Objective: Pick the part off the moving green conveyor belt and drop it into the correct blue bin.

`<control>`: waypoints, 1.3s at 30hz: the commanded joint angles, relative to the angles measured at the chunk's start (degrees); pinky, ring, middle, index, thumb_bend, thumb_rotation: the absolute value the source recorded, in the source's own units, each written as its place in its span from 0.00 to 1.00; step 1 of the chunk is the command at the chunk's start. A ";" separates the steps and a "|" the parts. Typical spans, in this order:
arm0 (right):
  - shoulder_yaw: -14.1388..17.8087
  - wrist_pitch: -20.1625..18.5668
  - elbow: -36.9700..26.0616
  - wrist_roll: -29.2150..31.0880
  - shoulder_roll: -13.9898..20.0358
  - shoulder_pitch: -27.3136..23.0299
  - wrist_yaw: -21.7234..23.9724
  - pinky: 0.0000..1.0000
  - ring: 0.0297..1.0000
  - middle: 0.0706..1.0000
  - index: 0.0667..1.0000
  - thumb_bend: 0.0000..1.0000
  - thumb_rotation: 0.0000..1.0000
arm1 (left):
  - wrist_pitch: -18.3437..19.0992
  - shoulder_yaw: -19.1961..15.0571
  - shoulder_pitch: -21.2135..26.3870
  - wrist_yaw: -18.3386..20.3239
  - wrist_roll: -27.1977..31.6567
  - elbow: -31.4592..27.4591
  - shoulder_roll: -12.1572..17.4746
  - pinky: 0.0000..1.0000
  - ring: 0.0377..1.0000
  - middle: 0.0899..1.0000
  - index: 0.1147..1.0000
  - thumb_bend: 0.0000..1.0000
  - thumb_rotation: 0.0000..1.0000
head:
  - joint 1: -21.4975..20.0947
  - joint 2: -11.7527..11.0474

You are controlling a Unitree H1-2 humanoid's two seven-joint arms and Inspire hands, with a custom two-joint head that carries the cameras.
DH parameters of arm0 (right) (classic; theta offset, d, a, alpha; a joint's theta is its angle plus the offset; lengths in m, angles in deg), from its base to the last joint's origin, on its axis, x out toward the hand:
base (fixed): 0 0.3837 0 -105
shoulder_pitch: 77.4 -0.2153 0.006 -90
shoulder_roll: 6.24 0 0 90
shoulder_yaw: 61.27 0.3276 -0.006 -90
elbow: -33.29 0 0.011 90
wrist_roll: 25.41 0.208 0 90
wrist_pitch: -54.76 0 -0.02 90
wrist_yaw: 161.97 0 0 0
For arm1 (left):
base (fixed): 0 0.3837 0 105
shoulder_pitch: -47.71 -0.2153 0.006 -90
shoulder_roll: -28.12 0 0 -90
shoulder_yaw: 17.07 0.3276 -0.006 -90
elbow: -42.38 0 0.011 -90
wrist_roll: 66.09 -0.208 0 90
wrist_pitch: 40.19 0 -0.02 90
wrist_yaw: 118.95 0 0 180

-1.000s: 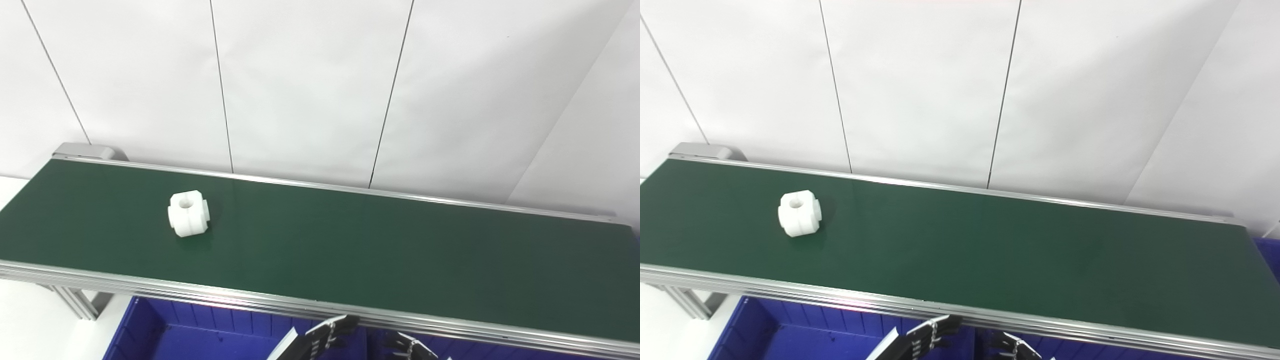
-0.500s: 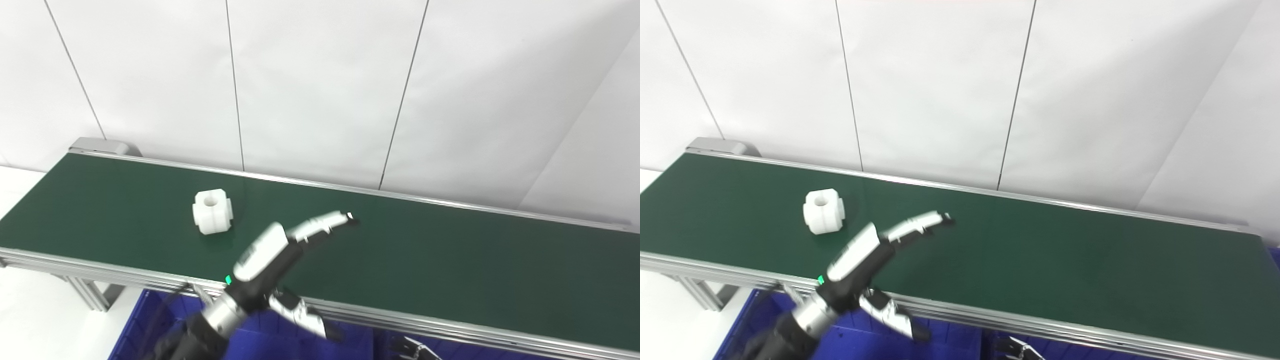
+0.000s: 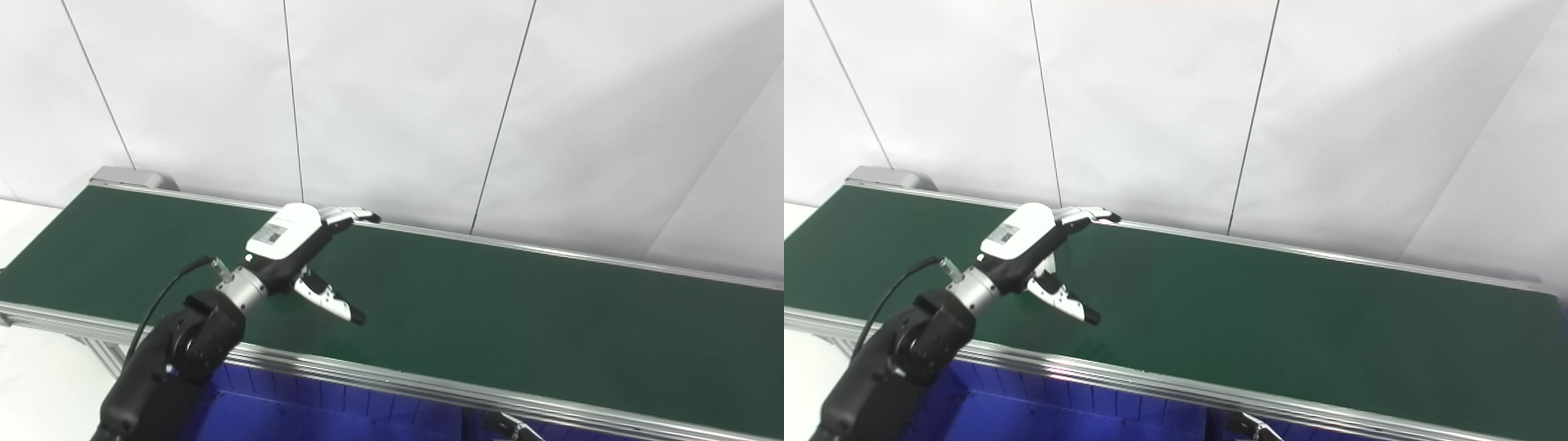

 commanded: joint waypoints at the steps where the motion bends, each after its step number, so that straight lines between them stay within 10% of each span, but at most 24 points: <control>1: -0.15 1.39 -0.34 -0.07 -0.05 -0.30 0.33 0.70 0.75 0.78 0.79 0.81 1.00 | 0.03 -0.45 3.74 -2.65 -0.45 1.03 1.70 0.74 0.82 0.84 0.80 0.91 0.48 | 0.00 0.02; 26: -1.01 1.38 -2.16 -0.77 0.23 0.64 -0.35 0.70 0.75 0.77 0.78 0.83 1.00 | 11.30 11.57 12.97 -5.72 -11.39 22.46 1.79 0.76 0.85 0.86 0.82 0.90 0.45 | -0.93 0.50; 39: -1.34 1.39 -2.75 -0.52 0.53 1.17 0.14 0.70 0.75 0.78 0.78 0.84 1.00 | 17.83 16.71 13.77 -31.35 -16.88 36.84 -3.94 0.71 0.77 0.78 0.72 0.80 0.13 | -1.46 0.55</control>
